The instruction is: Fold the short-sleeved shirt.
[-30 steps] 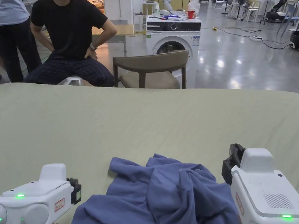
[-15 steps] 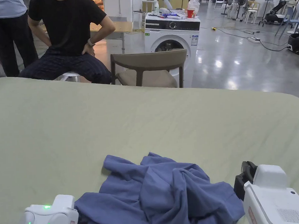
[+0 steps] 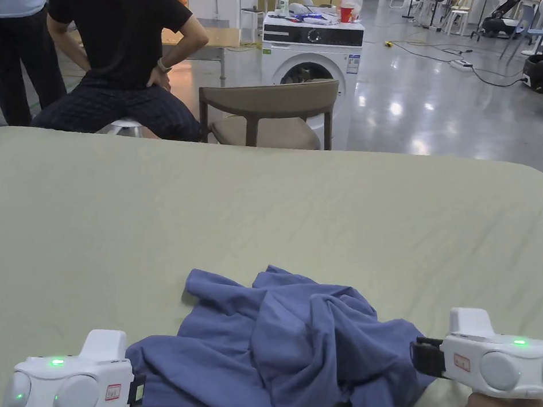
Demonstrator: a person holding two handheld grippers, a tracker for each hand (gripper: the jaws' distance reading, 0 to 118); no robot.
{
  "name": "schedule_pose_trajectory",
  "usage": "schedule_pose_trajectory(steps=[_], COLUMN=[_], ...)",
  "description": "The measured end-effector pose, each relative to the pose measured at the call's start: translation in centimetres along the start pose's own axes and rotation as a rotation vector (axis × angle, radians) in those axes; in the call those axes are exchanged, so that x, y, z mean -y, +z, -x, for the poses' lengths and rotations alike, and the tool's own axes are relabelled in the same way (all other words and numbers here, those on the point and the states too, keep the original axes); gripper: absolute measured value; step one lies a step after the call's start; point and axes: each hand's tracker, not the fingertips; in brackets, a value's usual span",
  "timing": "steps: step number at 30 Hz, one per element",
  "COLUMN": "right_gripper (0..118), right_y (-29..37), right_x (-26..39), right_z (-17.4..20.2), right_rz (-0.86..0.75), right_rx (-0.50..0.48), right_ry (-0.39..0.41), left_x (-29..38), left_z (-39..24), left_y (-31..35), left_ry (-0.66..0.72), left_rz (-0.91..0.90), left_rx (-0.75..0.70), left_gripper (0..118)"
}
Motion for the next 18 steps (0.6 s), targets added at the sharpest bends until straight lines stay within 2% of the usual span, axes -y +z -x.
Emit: schedule_pose_trajectory(steps=[2, 3, 5, 6, 10, 11, 16, 18], right_gripper=[72, 57, 13, 7, 5, 5, 5, 5], right_y=[-1.6, -1.9, -2.3, -2.3, -1.2, -0.3, 5.1, 7.5], right_x=[0.5, 0.8, 1.3, 1.4, 1.2, 1.0, -1.6, -3.1], right_z=[0.6, 0.8, 1.3, 1.5, 1.3, 1.1, -0.4, -0.8], right_rz=[0.042, 0.045, 0.049, 0.044, 0.01, -0.045, -0.195, -0.242], right_rx=[-0.034, -0.053, -0.097, -0.093, -0.099, -0.108, -0.063, -0.036], right_ry=[0.02, 0.019, 0.02, 0.018, 0.021, 0.011, -0.033, -0.008], left_x=[0.1, 0.1, 0.2, 0.3, 0.1, -0.3, -2.9, -4.4], left_z=[-0.1, -0.2, -0.1, -0.1, 0.2, 0.2, 1.0, 1.5], left_y=[0.1, 0.1, 0.1, 0.1, 0.7, 1.0, 4.4, 6.2], left_ry=[0.0, -0.001, 0.0, 0.004, 0.01, 0.005, 0.007, 0.002], left_rz=[-0.012, -0.014, -0.024, -0.023, -0.062, -0.076, -0.198, -0.249], left_rx=[0.001, 0.0, 0.005, 0.005, 0.023, 0.031, 0.042, 0.034], left_gripper=[0, 0, 0, 0, 0, 0, 0, 0])
